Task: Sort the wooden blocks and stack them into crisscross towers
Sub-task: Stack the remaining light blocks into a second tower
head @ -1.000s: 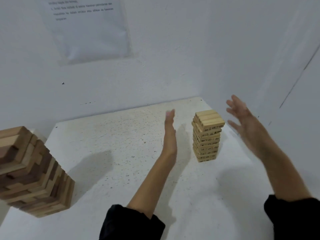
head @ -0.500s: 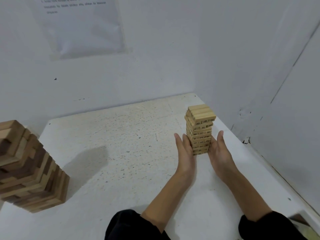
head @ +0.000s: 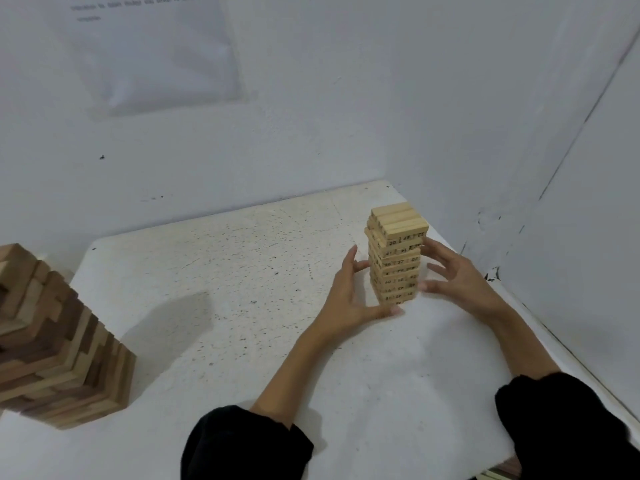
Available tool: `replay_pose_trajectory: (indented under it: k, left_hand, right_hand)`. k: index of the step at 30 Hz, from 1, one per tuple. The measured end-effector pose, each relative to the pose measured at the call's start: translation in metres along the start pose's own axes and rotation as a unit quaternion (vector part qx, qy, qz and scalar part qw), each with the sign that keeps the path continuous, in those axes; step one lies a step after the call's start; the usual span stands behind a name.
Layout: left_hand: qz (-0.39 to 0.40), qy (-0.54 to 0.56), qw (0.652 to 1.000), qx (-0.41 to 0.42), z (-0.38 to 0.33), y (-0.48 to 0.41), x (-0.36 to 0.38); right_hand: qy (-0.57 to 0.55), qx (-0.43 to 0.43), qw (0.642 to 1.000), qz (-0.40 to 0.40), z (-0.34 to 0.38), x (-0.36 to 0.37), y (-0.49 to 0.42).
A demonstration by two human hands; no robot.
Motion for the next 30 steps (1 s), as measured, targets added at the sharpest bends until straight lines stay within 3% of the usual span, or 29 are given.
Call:
replay_pose_trajectory:
  k: [6,25,30]
  left_hand:
    - [-0.020,-0.113,0.993,0.033,0.000,-0.017,-0.003]
    - [-0.052,-0.135,0.986,0.089,-0.005,-0.018,-0.003]
    - [0.007,-0.076,0.993,0.089,-0.007,-0.013,0.010]
  right_hand:
    - [0.146,-0.008,0.986,0.077,0.001,0.019,-0.010]
    - [0.127,0.005,0.990,0.053,-0.003,0.017,-0.009]
    - [0.082,-0.002,0.994,0.065,0.001,0.015,-0.006]
Point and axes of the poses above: each hand's wrist, its own y-axis away from the middle knuckle, its own x-axis out of the palm, z = x × y, the point moved 10 cm from there along -y, towards the middle knuckle, and after that the axes turned 9 degrees about y, right-handed, at the moved point
